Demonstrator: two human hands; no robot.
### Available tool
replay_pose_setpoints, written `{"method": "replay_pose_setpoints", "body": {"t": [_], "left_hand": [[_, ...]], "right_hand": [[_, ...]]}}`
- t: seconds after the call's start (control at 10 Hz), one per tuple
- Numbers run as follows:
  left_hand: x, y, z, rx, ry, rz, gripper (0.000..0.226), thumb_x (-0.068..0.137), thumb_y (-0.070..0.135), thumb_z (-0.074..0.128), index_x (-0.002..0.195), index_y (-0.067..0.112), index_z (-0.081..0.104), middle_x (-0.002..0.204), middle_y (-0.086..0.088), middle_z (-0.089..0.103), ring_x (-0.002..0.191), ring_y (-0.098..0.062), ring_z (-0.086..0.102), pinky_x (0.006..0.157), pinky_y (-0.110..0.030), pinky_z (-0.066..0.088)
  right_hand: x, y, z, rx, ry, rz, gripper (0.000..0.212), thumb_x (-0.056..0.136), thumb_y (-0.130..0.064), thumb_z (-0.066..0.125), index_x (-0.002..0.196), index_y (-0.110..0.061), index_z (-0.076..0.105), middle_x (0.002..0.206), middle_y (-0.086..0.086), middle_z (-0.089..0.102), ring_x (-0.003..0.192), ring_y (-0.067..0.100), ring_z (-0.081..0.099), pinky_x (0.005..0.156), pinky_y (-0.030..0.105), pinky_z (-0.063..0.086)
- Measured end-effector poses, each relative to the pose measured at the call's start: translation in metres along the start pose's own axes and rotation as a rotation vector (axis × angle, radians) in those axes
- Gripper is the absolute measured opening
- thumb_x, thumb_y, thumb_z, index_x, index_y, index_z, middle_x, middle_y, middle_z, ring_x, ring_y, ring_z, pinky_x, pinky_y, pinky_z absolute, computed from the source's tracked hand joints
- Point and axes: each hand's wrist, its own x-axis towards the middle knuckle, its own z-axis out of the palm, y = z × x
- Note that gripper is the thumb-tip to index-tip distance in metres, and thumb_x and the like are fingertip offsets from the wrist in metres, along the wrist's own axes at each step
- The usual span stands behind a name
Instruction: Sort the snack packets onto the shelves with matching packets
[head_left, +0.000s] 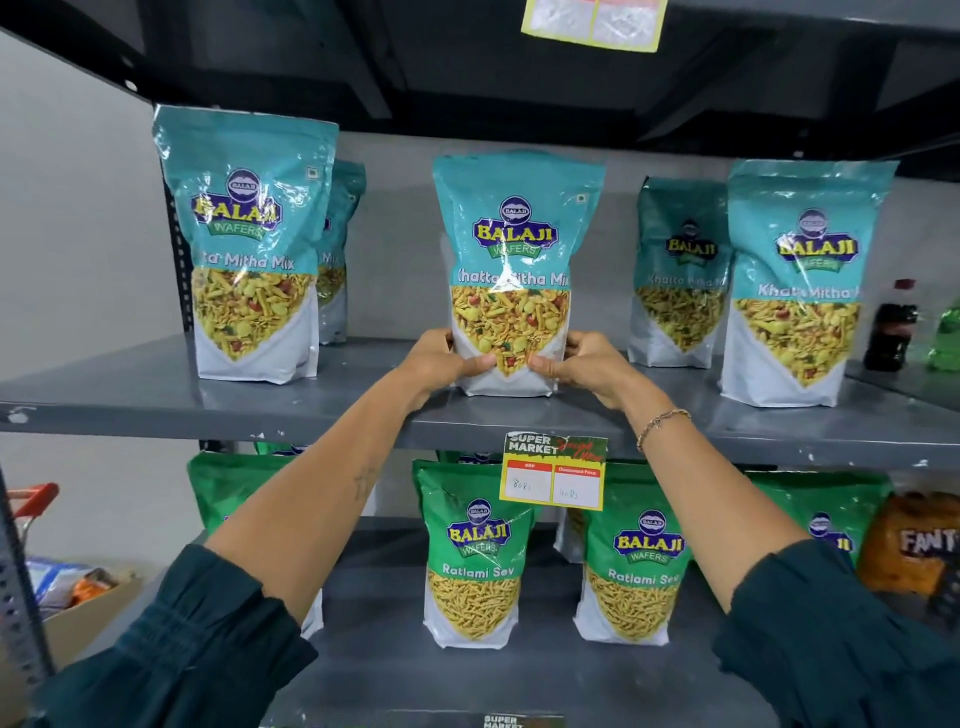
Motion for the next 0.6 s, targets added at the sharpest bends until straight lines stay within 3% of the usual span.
{"method": "replay_pose_setpoints", "body": {"t": [0.1,0.3,0.5,0.6], "left_hand": [[0.001,-0.001,0.002,0.006,0.009,0.007,0.047,0.074,0.005,0.074,0.118,0.001,0.057,0.119,-0.013,0.065,0.104,-0.023,0.062,0.092,-0.032,0.048],[0.001,-0.003,0.004,0.037,0.042,0.010,0.047,0.074,0.011,0.075,0.117,0.006,0.057,0.123,-0.012,0.064,0.108,-0.024,0.060,0.097,-0.036,0.047],[-0.004,0.002,0.006,0.074,-0.059,-0.015,0.042,0.083,0.015,0.067,0.123,0.008,0.055,0.128,-0.008,0.061,0.114,-0.019,0.056,0.099,-0.032,0.042],[-0.017,0.006,0.005,0.186,-0.019,-0.019,0.032,0.087,0.021,0.063,0.113,0.008,0.051,0.113,0.000,0.061,0.105,-0.015,0.055,0.091,-0.029,0.040]], "right_hand": [[-0.003,-0.004,0.003,0.001,-0.013,0.012,0.096,0.040,-0.036,0.088,0.123,-0.003,0.052,0.124,0.013,0.063,0.114,0.025,0.059,0.104,0.046,0.043],[-0.010,-0.009,0.008,0.009,-0.006,0.037,0.054,0.071,-0.009,0.076,0.119,-0.004,0.053,0.125,0.015,0.062,0.107,0.021,0.059,0.101,0.036,0.045],[-0.012,-0.011,0.006,-0.033,-0.061,0.081,0.054,0.073,-0.014,0.076,0.121,-0.007,0.052,0.126,0.010,0.060,0.114,0.022,0.057,0.101,0.033,0.043],[-0.025,-0.008,0.011,-0.210,0.022,0.054,0.045,0.076,-0.017,0.074,0.116,-0.011,0.055,0.126,0.009,0.061,0.110,0.020,0.057,0.094,0.031,0.043]]}}
